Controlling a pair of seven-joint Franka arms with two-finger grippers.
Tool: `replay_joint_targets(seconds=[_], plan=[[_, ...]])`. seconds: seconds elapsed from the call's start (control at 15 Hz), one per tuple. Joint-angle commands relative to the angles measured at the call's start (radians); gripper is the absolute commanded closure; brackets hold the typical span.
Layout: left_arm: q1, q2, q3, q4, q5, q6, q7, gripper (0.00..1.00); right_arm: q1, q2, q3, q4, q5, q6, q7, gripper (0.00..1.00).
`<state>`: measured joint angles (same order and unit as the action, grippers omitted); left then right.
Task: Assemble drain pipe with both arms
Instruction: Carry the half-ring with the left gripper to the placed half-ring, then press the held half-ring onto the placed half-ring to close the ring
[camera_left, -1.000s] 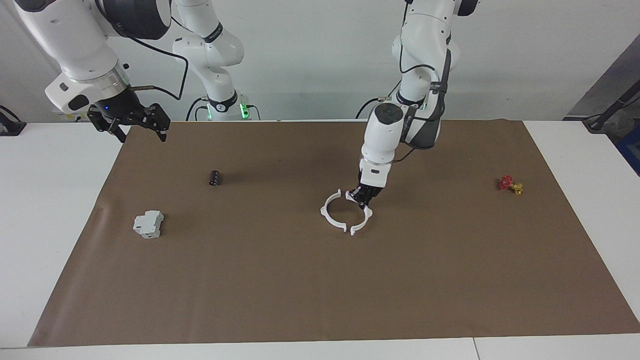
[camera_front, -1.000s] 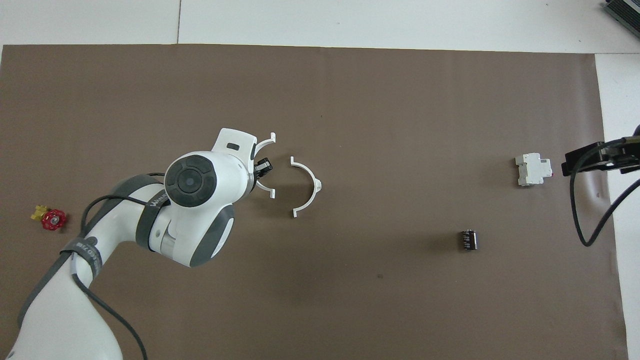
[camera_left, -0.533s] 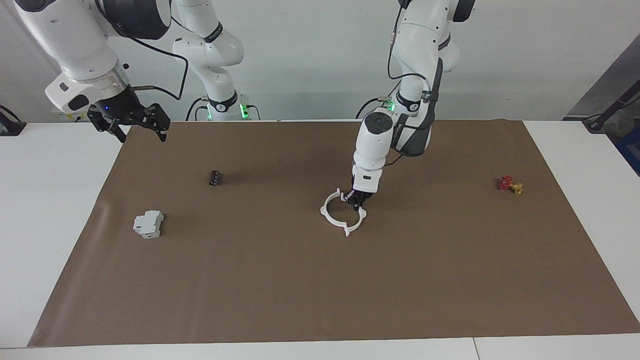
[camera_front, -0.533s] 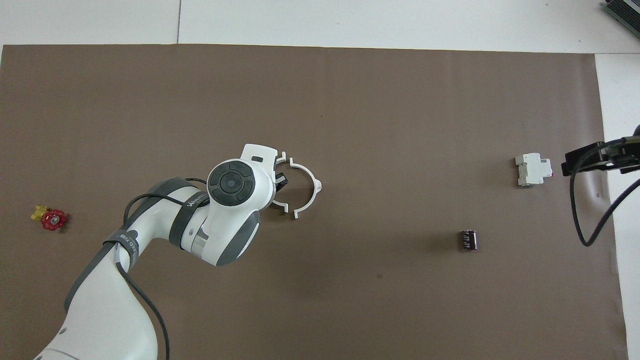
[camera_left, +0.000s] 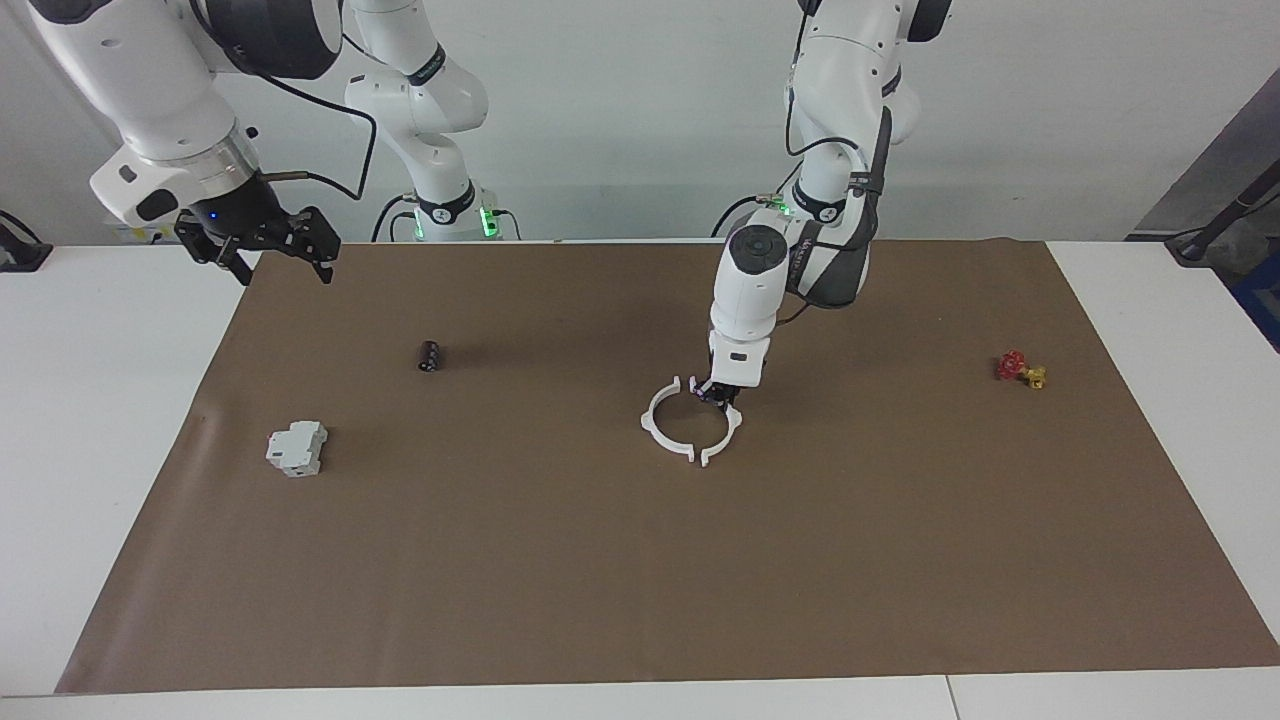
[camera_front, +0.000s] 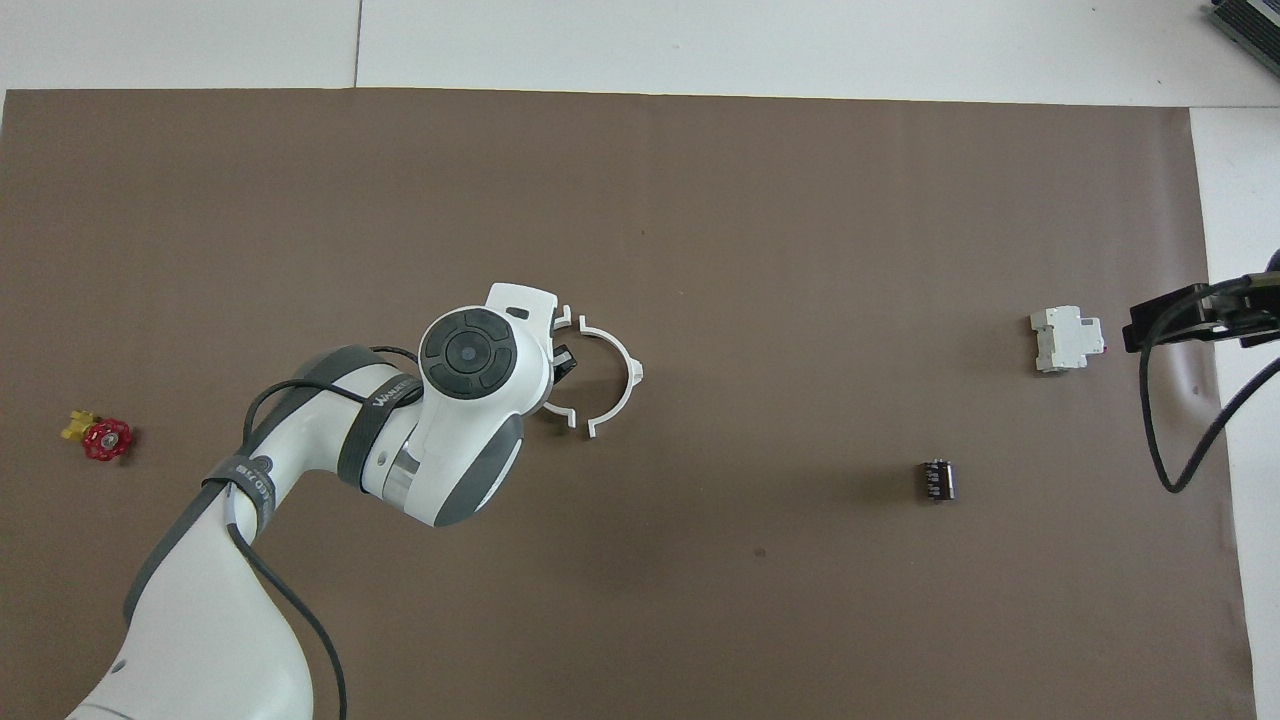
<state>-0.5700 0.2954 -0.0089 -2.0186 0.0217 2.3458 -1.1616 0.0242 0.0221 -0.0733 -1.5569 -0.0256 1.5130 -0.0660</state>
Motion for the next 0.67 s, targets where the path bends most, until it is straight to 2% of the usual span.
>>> replay_joint_targets(seconds=[0.0,0.6], plan=[[-0.034,-0.024,0.012,-0.026,0.012,-0.011,-0.073,1.00,-0.004,-0.016,0.003,-0.009,0.018,-0.013,0.012,0.00],[-0.034,-0.035,0.010,-0.055,0.015,0.009,-0.072,1.00,-0.004,-0.016,0.003,-0.009,0.018,-0.013,0.012,0.00]])
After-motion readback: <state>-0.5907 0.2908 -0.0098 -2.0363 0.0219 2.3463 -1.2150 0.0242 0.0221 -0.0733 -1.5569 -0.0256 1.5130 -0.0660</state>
